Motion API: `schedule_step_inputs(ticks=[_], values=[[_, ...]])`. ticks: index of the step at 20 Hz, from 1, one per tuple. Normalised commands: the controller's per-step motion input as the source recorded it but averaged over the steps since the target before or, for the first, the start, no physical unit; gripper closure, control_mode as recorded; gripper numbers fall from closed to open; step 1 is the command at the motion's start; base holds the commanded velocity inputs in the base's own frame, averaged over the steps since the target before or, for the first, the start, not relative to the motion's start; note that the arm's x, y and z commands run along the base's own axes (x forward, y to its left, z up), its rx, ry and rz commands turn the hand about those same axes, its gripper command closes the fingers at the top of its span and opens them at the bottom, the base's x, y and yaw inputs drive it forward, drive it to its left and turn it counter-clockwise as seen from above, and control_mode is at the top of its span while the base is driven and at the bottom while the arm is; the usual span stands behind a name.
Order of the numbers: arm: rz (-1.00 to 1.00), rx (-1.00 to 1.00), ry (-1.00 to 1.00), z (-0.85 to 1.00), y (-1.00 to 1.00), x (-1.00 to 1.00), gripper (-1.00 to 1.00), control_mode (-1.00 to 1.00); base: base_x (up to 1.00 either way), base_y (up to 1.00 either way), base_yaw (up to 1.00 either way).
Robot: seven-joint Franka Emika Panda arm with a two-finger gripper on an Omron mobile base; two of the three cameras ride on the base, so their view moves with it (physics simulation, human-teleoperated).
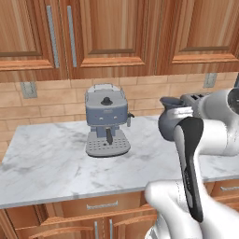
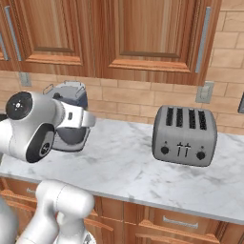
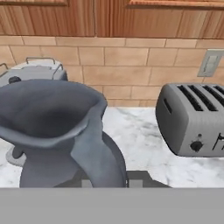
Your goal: Move the bell pepper and bread from the top shelf to the second highest shelf to make space. Then, place the pitcher from the counter on the cleared top shelf.
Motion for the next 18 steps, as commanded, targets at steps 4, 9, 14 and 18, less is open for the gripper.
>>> schedule_step_inputs(ticks=[4,9,14,18], values=[[0.02,-0.05,0.0,0.0,0.02,-0.26,1.0,1.0,-0.49,0.11,0.14],[0.0,0.0,0.0,0.0,0.0,0.0,1.0,1.0,-1.0,0.62,0.53],[0.0,0.0,0.0,0.0,0.0,0.0,1.0,1.0,-0.51,0.97,0.69],[0.0,0.0,0.0,0.0,0.0,0.0,1.0,1.0,-0.02,0.99,0.73]])
